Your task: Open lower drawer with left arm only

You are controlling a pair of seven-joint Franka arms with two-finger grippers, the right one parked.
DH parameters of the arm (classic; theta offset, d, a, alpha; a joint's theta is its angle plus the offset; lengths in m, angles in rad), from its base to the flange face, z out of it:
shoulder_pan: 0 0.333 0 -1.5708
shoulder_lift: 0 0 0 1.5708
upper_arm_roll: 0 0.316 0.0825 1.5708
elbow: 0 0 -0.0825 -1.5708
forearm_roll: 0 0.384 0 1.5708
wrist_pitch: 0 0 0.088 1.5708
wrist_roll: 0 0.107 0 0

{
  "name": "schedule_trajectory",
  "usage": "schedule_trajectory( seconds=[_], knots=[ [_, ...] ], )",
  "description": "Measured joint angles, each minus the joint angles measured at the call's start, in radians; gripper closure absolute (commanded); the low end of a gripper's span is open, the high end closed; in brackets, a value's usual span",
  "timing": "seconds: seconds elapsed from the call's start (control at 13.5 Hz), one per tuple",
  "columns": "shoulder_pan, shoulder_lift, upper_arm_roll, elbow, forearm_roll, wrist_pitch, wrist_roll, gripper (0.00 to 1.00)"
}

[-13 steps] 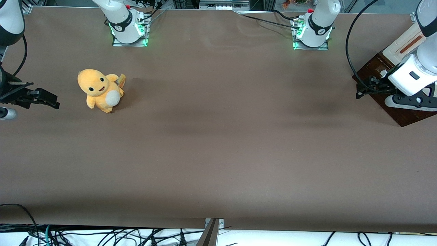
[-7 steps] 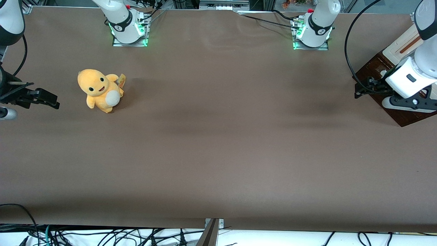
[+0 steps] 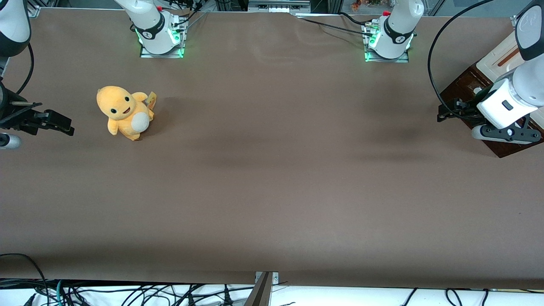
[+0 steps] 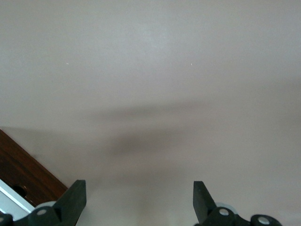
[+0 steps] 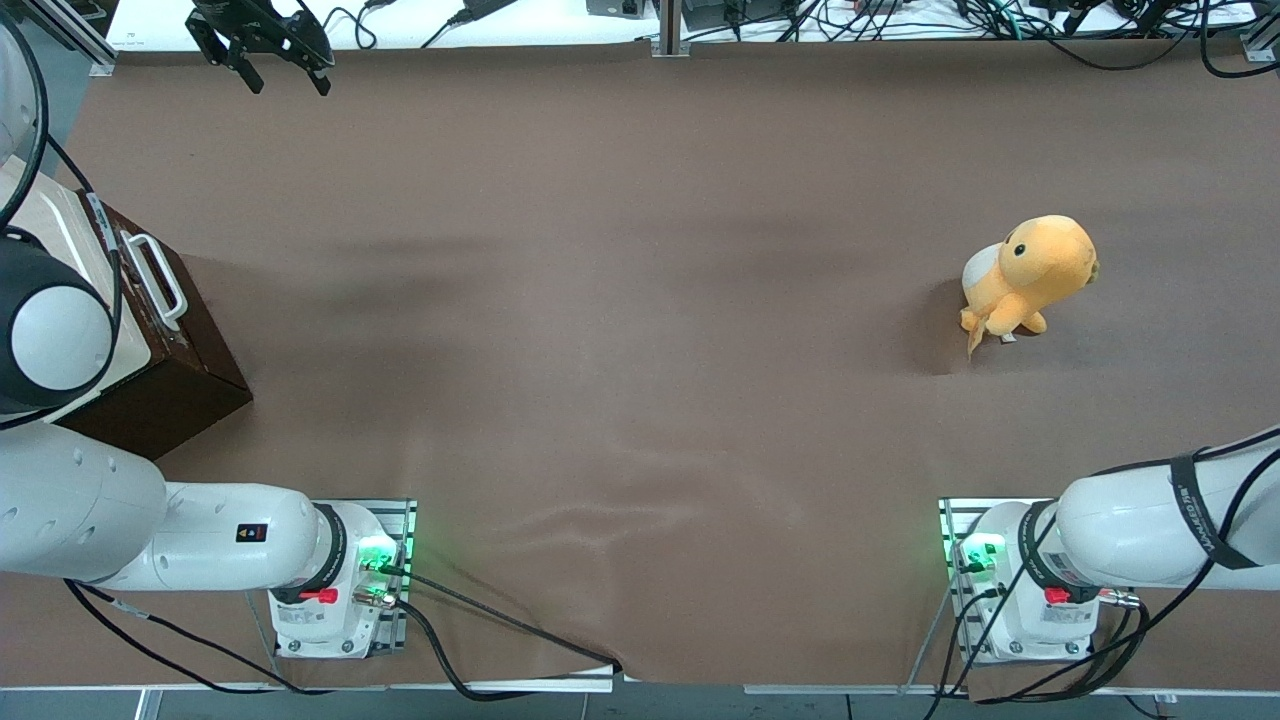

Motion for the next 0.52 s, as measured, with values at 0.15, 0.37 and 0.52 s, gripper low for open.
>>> schedule_trajectory(
  seconds=[0.15,0.37,0.52],
  knots=[
    [-0.001,0.0,-0.005,0.0,0.0,-0.008,0.0,0.0],
    [-0.003,0.009,-0.012,0.0,0.0,-0.028,-0.029,0.0],
    [-0.002,0.035,-0.009,-0.001,0.053,-0.032,-0.069,0.0]
  ],
)
